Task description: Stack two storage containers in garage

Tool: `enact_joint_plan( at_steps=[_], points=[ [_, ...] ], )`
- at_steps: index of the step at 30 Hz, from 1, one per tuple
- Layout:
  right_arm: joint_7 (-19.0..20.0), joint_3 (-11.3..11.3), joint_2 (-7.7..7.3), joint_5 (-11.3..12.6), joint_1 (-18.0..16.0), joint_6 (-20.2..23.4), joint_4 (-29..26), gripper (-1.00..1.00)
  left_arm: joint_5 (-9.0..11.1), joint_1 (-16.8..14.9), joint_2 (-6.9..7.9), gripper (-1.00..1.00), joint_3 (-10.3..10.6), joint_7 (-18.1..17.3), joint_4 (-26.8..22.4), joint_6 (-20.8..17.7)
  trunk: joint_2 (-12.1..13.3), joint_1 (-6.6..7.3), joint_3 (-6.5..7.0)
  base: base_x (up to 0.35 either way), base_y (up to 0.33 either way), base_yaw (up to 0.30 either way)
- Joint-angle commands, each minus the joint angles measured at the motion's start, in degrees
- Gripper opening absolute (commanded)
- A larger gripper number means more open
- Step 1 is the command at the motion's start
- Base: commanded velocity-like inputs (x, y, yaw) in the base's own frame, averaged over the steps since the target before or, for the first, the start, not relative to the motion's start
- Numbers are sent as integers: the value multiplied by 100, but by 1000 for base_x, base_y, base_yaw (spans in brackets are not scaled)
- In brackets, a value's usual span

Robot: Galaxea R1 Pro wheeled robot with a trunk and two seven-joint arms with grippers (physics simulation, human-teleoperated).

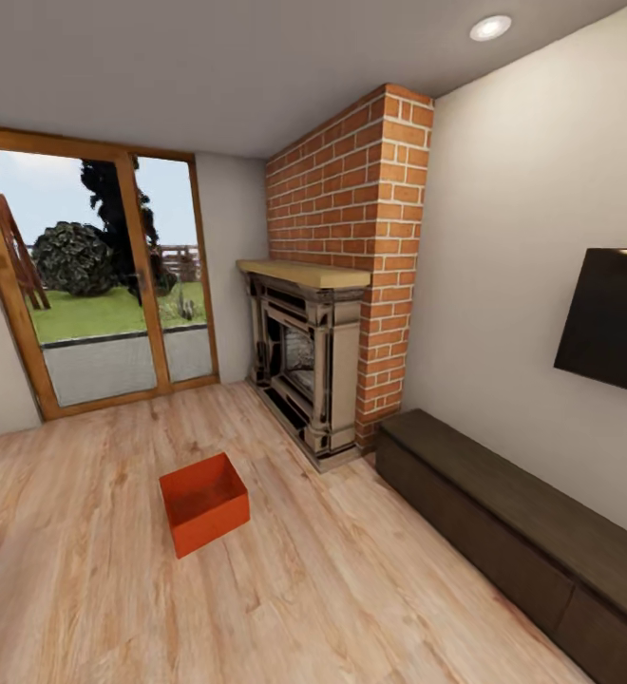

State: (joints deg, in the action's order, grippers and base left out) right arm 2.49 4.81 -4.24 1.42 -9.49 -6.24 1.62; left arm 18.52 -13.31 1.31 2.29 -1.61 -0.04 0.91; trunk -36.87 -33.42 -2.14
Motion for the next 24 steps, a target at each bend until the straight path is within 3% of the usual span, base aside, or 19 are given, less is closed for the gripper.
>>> enact_joint_plan(
  at_steps=[1, 13, 24],
  points=[
    [15, 45, -2, 16, -9, -35, 18, 100, 47, -5, 1, 100, 24, -16, 5, 8, -8, -5, -10, 305, -126, 0],
    [20, 54, 40, 1, -9, -23, 14, 100, 47, -5, 5, 100, 25, -18, 4, 6, -8, -5, -10, 305, -126, 5],
    [15, 56, 4, -1, -9, -27, 15, 100, 47, -5, 10, 100, 22, -14, 6, 23, -8, -5, -10, 305, -119, 237]
  ],
)
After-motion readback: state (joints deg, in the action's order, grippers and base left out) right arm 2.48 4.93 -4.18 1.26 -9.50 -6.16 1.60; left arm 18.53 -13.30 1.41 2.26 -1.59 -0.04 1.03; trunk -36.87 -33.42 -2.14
